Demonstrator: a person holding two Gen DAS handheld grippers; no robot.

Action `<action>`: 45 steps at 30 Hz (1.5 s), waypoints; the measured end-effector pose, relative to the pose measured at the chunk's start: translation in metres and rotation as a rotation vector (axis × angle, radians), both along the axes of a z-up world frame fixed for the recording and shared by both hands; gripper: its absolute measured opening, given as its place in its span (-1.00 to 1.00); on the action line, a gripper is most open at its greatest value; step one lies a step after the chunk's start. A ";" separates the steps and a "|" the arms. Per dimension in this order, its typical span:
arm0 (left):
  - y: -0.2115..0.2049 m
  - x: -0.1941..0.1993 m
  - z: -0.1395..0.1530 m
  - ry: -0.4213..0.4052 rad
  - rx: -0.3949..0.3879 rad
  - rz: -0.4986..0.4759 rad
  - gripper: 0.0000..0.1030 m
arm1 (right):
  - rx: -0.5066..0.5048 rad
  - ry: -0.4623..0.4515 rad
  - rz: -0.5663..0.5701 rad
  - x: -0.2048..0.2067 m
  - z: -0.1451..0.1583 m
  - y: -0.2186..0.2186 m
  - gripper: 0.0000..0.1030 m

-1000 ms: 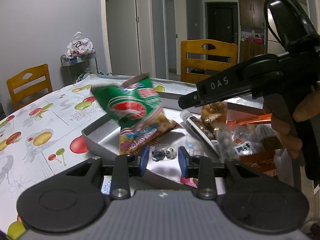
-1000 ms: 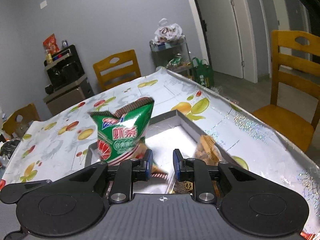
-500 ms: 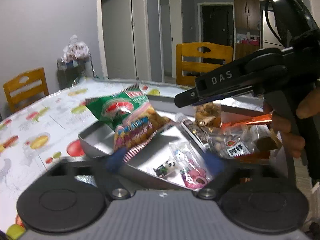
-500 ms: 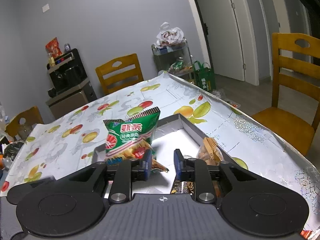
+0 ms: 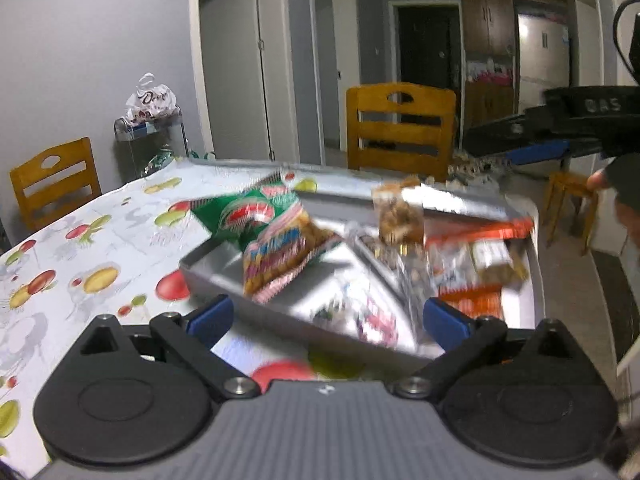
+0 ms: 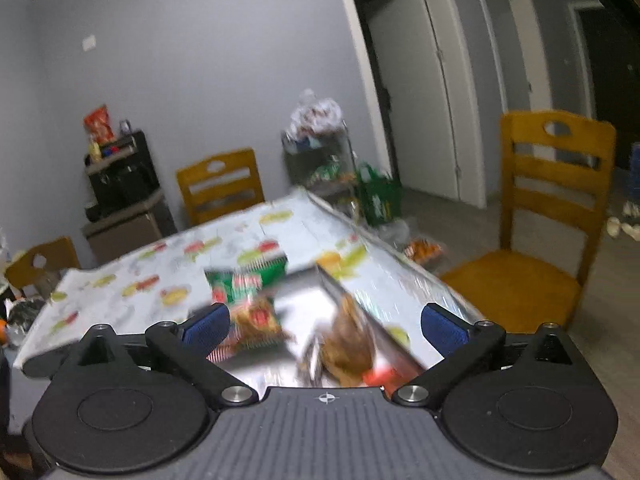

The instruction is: Organize snacks

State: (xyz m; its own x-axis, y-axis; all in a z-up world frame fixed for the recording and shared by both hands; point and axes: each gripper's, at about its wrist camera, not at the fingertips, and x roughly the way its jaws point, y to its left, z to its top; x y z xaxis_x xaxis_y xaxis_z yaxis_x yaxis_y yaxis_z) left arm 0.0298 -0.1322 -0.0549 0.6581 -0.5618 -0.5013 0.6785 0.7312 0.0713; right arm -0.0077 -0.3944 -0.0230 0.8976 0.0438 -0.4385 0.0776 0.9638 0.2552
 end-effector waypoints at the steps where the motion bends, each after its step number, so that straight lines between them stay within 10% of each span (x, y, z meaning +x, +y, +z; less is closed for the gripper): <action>1: 0.003 -0.003 -0.003 0.005 0.012 -0.003 0.98 | 0.009 0.015 -0.003 -0.008 -0.005 0.001 1.00; 19: 0.029 -0.006 -0.026 0.126 -0.009 0.062 0.98 | -0.092 0.191 0.067 -0.044 -0.079 0.085 1.00; 45: 0.026 -0.004 -0.029 0.140 0.014 0.070 0.98 | -0.118 0.187 0.055 -0.038 -0.085 0.087 1.00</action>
